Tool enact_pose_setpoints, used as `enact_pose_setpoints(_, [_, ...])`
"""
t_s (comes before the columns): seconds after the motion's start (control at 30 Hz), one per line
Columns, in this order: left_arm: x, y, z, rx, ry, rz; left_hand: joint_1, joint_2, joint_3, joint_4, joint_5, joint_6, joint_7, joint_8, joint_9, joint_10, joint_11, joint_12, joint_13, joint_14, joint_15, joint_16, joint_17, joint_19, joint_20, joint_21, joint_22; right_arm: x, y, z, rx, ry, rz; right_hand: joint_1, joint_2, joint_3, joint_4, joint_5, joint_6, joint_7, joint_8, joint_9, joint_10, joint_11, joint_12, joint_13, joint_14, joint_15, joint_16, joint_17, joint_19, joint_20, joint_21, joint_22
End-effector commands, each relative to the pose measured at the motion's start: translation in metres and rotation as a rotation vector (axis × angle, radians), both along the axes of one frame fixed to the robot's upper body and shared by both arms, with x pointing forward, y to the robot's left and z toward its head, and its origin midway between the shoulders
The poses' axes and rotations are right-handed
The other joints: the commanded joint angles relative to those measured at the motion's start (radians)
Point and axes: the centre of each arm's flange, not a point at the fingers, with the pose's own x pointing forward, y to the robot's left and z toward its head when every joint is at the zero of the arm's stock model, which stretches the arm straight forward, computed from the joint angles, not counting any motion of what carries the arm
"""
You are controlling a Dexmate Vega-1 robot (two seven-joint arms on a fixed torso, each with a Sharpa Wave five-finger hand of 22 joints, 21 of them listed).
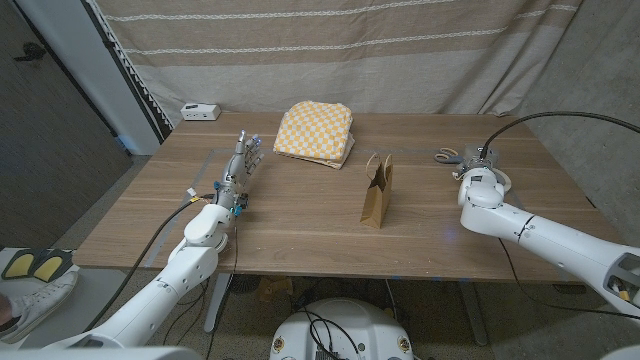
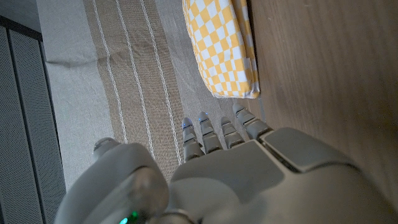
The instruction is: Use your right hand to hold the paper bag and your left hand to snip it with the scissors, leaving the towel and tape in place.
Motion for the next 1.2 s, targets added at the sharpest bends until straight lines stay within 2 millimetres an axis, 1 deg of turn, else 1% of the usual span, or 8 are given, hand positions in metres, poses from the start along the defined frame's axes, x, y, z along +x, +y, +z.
enact_pose_setpoints(0.03, [0.0, -0.001, -0.001, -0.006, -0.002, -0.004, 0.006, 0.008, -0.003, 0.007, 0.0, 0.01, -0.001, 0.003, 0.004, -0.009, 0.0, -0.005, 0.001, 0.001, -0.137, 0.007, 0.003, -0.003, -0.119, 0.001, 0.003, 0.002, -0.003, -0.002, -0.012, 0.001, -0.019, 0.012, -0.008, 0.007, -0.001, -0.01, 0.005, -0.002, 0.005, 0.004, 0.005, 0.004, 0.006, 0.002, 0.012, -0.154, 0.008, 0.003, 0.012, -0.076, 0.006, 0.005])
enact_pose_setpoints(0.27, [0.0, -0.001, 0.0, -0.004, -0.005, -0.005, 0.008, 0.009, -0.002, 0.006, 0.0, 0.011, -0.001, 0.003, 0.004, -0.009, 0.002, -0.005, 0.001, 0.001, -0.136, 0.007, 0.003, -0.004, -0.119, 0.001, 0.003, 0.002, -0.004, -0.003, -0.011, -0.01, -0.036, 0.015, -0.013, 0.011, 0.005, -0.026, 0.03, -0.01, 0.011, 0.004, 0.031, -0.004, 0.016, 0.003, 0.042, -0.152, 0.017, 0.005, 0.03, -0.078, 0.013, 0.007])
enact_pose_setpoints(0.6, [0.0, -0.003, 0.002, -0.004, -0.007, -0.012, 0.01, 0.011, -0.001, 0.006, -0.001, 0.017, -0.002, 0.005, 0.004, -0.004, -0.002, -0.003, 0.001, 0.002, -0.137, 0.007, 0.003, -0.004, -0.119, 0.001, 0.003, 0.006, -0.007, -0.006, -0.001, -0.012, -0.045, 0.015, -0.02, 0.01, 0.009, -0.038, 0.053, 0.002, 0.016, 0.004, 0.048, 0.009, 0.02, 0.002, 0.056, -0.158, 0.018, 0.005, 0.042, -0.083, 0.016, 0.007])
enact_pose_setpoints(0.63, [-0.001, -0.003, 0.002, -0.004, -0.009, -0.013, 0.01, 0.011, -0.001, 0.006, -0.001, 0.017, -0.002, 0.005, 0.004, -0.004, -0.001, -0.003, 0.001, 0.003, -0.137, 0.008, 0.003, -0.004, -0.119, 0.002, 0.003, 0.007, -0.007, -0.006, 0.0, -0.011, -0.045, 0.014, -0.022, 0.008, 0.011, -0.043, 0.054, 0.002, 0.013, 0.004, 0.048, 0.01, 0.019, 0.002, 0.084, -0.13, 0.027, 0.006, 0.058, -0.079, 0.022, 0.007])
enact_pose_setpoints(0.7, [-0.001, -0.004, 0.003, -0.003, -0.01, -0.014, 0.01, 0.011, -0.001, 0.006, -0.001, 0.018, -0.002, 0.005, 0.004, -0.004, -0.001, -0.003, 0.001, 0.003, -0.137, 0.008, 0.003, -0.004, -0.118, 0.002, 0.003, 0.008, -0.007, -0.007, -0.003, -0.01, -0.041, 0.015, -0.023, 0.008, 0.011, -0.046, 0.056, 0.003, 0.012, 0.004, 0.048, 0.008, 0.018, 0.001, 0.1, -0.121, 0.031, 0.005, 0.067, -0.072, 0.024, 0.007])
enact_pose_setpoints(0.93, [-0.002, -0.004, 0.004, -0.004, -0.013, -0.011, 0.011, 0.012, 0.0, 0.006, -0.002, 0.02, -0.001, 0.006, 0.004, -0.003, 0.001, -0.003, 0.001, 0.004, -0.135, 0.008, 0.003, -0.003, -0.118, 0.002, 0.003, 0.012, -0.006, -0.008, 0.006, -0.003, -0.039, 0.008, -0.029, 0.002, 0.016, -0.056, 0.054, 0.007, 0.007, 0.004, 0.041, 0.013, 0.012, 0.0, 0.134, -0.126, 0.037, 0.006, 0.106, -0.064, 0.038, 0.008])
enact_pose_setpoints(1.0, [-0.002, -0.004, 0.004, -0.004, -0.014, -0.01, 0.011, 0.012, 0.0, 0.006, -0.002, 0.02, -0.002, 0.006, 0.004, -0.002, 0.002, -0.002, 0.001, 0.004, -0.135, 0.008, 0.003, -0.004, -0.118, 0.002, 0.003, 0.014, -0.007, -0.008, 0.006, -0.002, -0.037, 0.003, -0.03, -0.002, 0.02, -0.061, 0.075, -0.012, 0.013, 0.004, 0.041, 0.013, 0.01, 0.0, 0.149, -0.123, 0.039, 0.006, 0.126, -0.068, 0.044, 0.008])
enact_pose_setpoints(1.2, [-0.002, -0.004, 0.003, -0.006, -0.01, -0.009, 0.011, 0.013, 0.0, 0.006, -0.002, 0.022, 0.0, 0.006, 0.004, -0.002, 0.003, -0.002, 0.001, 0.006, -0.135, 0.009, 0.003, -0.004, -0.118, 0.002, 0.003, 0.017, -0.008, -0.01, 0.005, -0.004, -0.041, -0.001, -0.031, -0.006, 0.023, -0.069, 0.076, 0.0, 0.009, 0.004, 0.044, 0.016, 0.008, 0.0, 0.184, -0.144, 0.047, 0.007, 0.163, -0.075, 0.056, 0.009])
